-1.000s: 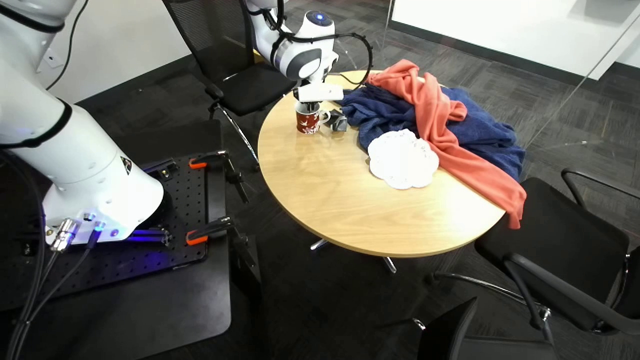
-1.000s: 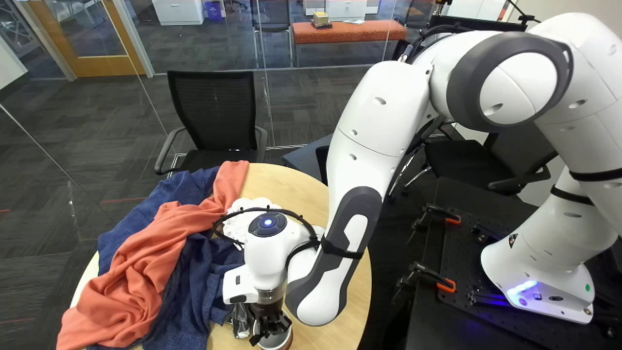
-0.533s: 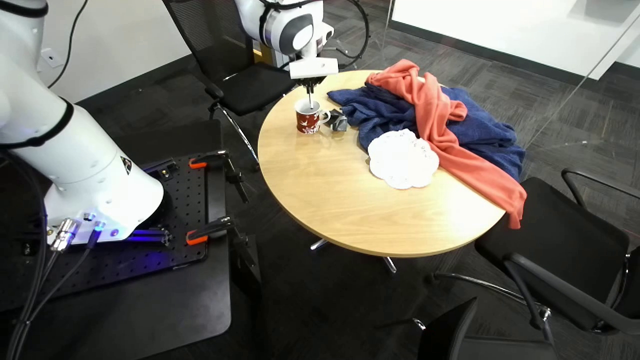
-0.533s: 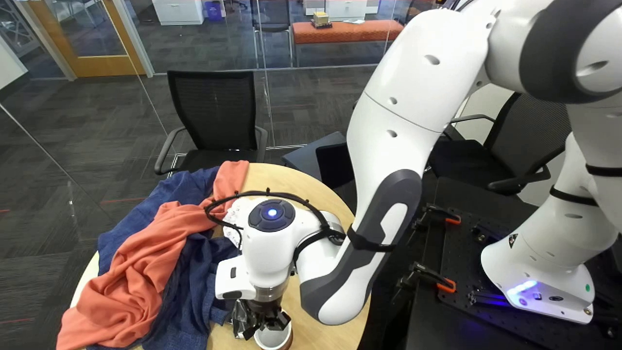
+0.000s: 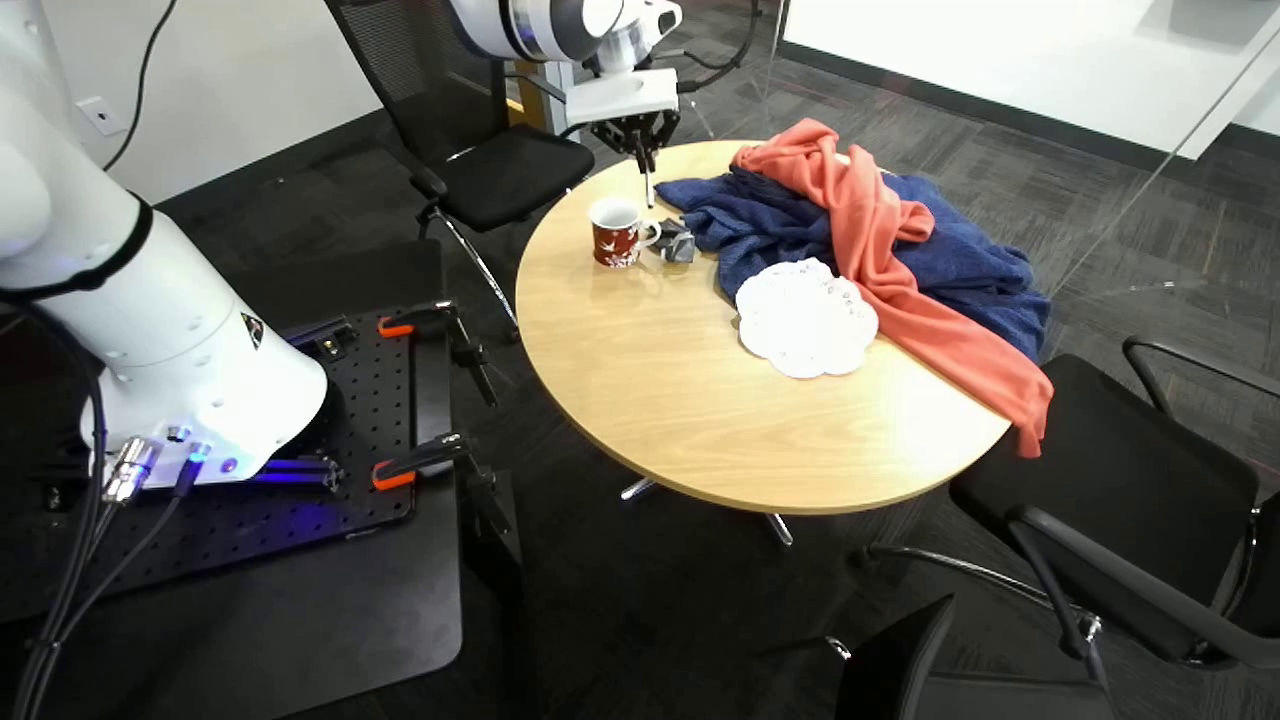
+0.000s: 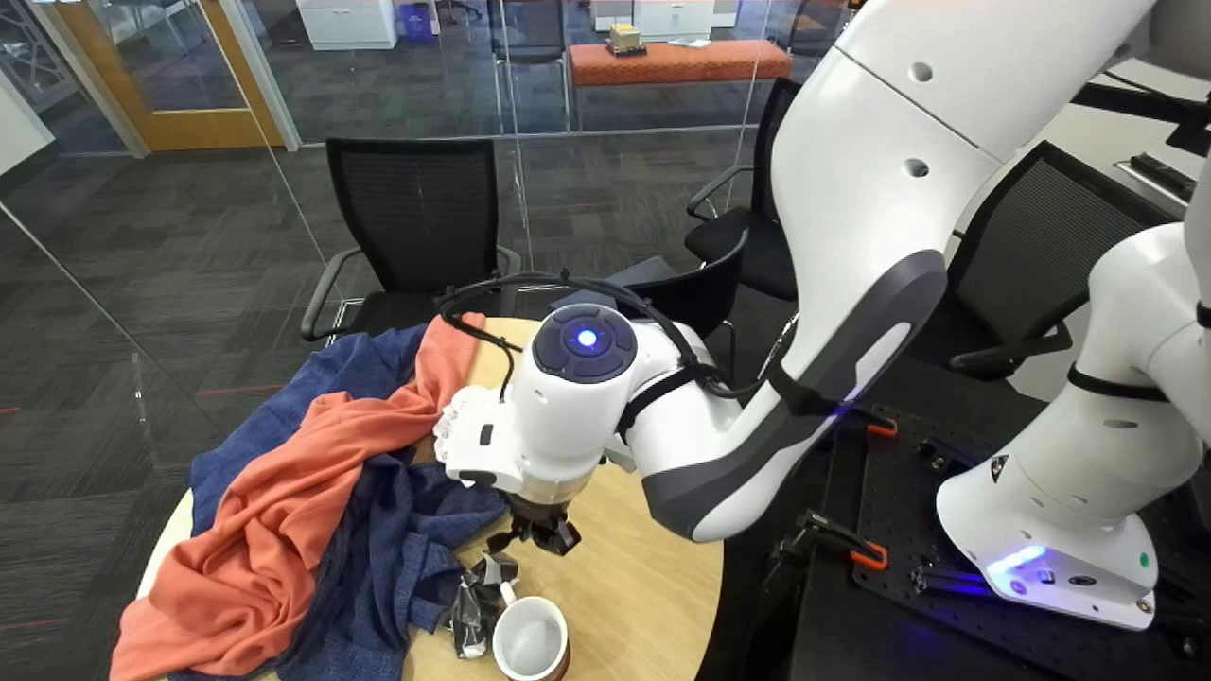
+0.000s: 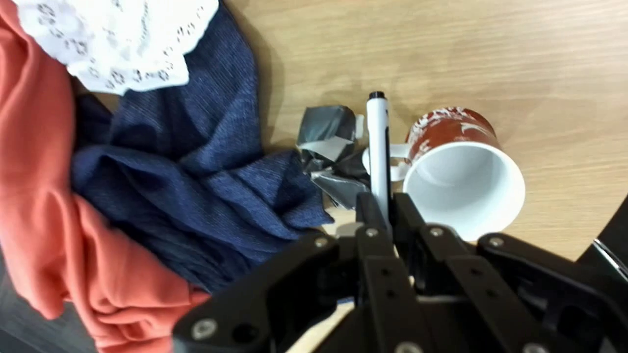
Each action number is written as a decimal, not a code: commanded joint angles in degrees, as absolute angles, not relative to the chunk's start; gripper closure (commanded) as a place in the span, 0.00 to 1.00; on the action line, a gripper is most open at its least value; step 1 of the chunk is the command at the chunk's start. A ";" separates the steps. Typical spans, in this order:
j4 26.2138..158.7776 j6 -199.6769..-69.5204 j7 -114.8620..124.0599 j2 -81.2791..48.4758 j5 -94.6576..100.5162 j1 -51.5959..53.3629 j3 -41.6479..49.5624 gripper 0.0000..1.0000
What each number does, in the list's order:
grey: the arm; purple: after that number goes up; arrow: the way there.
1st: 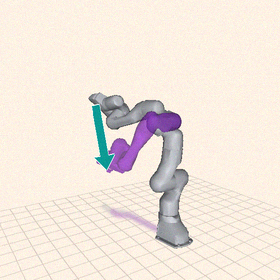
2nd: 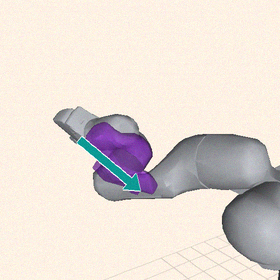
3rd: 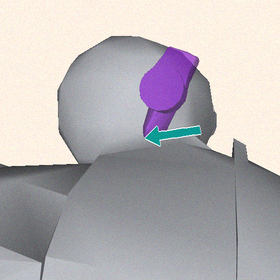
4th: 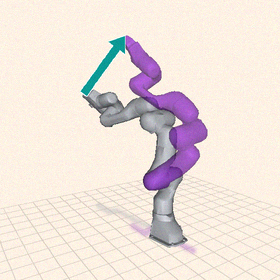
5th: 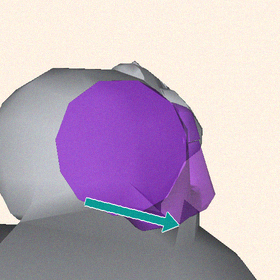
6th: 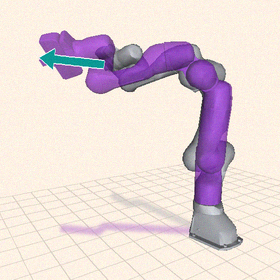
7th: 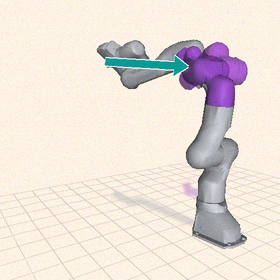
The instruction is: Pick up the small brush from the mug cup and put it on the table. Pick up the mug cup and slightly move it to the right. Pick up the small brush from the table and put it in the mug cup.
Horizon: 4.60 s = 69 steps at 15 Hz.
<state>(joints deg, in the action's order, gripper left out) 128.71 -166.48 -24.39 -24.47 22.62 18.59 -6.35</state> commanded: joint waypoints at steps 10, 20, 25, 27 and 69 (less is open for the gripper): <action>123.82 -163.57 -16.57 -36.91 20.22 12.01 -4.31 0.97; 117.55 -164.19 -16.51 -45.35 18.14 10.34 -6.43 0.49; 118.33 -164.73 -15.93 -43.75 18.61 11.51 -6.37 0.12; 119.06 -164.57 -15.65 -42.65 18.83 12.32 -6.71 0.00; 117.12 -171.94 3.27 -46.19 11.31 25.30 -3.06 0.00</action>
